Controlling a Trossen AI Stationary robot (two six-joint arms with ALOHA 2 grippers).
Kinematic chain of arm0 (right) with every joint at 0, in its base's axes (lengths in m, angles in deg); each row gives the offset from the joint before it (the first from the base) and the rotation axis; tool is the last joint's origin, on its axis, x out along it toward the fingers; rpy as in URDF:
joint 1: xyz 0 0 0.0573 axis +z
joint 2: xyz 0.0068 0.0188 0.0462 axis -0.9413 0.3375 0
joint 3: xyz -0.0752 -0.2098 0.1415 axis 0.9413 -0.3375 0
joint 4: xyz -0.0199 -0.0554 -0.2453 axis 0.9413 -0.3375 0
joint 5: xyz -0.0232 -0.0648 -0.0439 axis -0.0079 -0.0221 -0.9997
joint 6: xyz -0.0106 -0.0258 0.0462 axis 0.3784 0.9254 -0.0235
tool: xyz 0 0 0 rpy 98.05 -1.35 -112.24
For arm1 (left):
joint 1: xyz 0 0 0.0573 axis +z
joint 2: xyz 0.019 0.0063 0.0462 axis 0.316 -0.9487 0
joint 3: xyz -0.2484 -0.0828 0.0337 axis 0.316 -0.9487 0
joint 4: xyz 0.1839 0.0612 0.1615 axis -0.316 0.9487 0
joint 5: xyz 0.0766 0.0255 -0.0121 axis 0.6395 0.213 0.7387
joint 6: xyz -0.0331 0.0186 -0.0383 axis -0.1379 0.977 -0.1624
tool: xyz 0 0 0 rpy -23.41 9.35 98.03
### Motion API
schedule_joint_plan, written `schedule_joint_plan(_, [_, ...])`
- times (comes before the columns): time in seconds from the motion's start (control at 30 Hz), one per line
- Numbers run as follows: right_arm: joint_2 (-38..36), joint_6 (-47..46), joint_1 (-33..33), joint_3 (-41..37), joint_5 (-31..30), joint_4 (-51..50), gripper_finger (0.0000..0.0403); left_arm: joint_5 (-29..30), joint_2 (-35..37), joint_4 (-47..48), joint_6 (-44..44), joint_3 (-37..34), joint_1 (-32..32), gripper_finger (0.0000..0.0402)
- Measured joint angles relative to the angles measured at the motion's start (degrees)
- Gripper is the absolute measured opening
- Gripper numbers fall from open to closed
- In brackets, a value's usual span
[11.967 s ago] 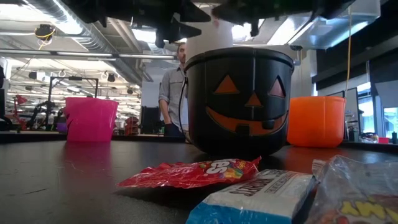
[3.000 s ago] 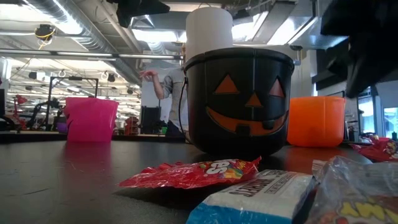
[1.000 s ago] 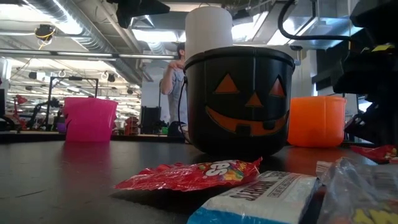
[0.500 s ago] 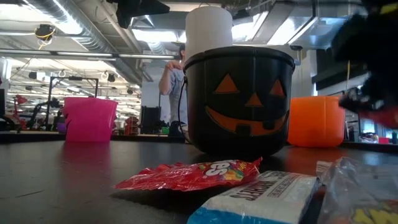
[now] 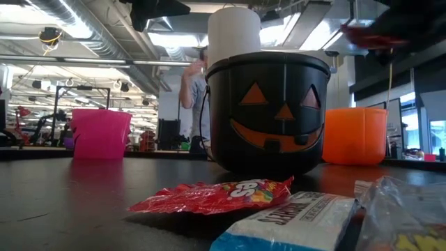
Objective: Sort candy
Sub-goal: Put the red candy pack into the orange bucket
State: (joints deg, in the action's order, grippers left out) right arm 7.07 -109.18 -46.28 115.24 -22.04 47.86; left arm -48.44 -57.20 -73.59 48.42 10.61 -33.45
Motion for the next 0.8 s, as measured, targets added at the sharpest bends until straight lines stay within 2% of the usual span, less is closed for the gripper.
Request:
schedule_joint_plan(0.13, [-4.9,0.3,-1.8,0.0,-23.5,-0.4,0.0023,0.2,0.0,-0.1,0.1,0.0,0.0,0.0163])
schedule_joint_plan(0.3, [-5.4,9.2,-6.7,0.0,-49.7,-0.7,0.0023,0.4,0.0,-0.1,0.1,0.0,0.0,0.0163])
schedule_joint_plan(0.4, [-4.1,12.9,-11.9,0.0,-58.6,-0.8,0.0023,0.4,0.0,-0.1,0.1,0.0,0.0,0.0163])
schedule_joint_plan(0.47, [-3.6,15.8,-16.5,0.0,-59.2,-0.7,0.0023,0.4,0.0,0.0,0.1,0.0,0.0,0.0163])
schedule_joint_plan(0.53, [-3.0,18.0,-21.7,0.0,-56.2,-0.7,0.0023,0.4,0.0,0.0,0.4,0.0,0.0,0.0163])
schedule_joint_plan(0.67, [-1.6,19.8,-33.9,0.0,-46.0,-0.7,0.0031,0.5,0.0,0.0,0.6,0.0,0.0,0.0163])
schedule_joint_plan(0.8, [0.5,19.8,-46.1,0.0,-34.1,-0.5,0.006,0.5,0.0,0.0,0.5,0.0,0.0,0.0163])
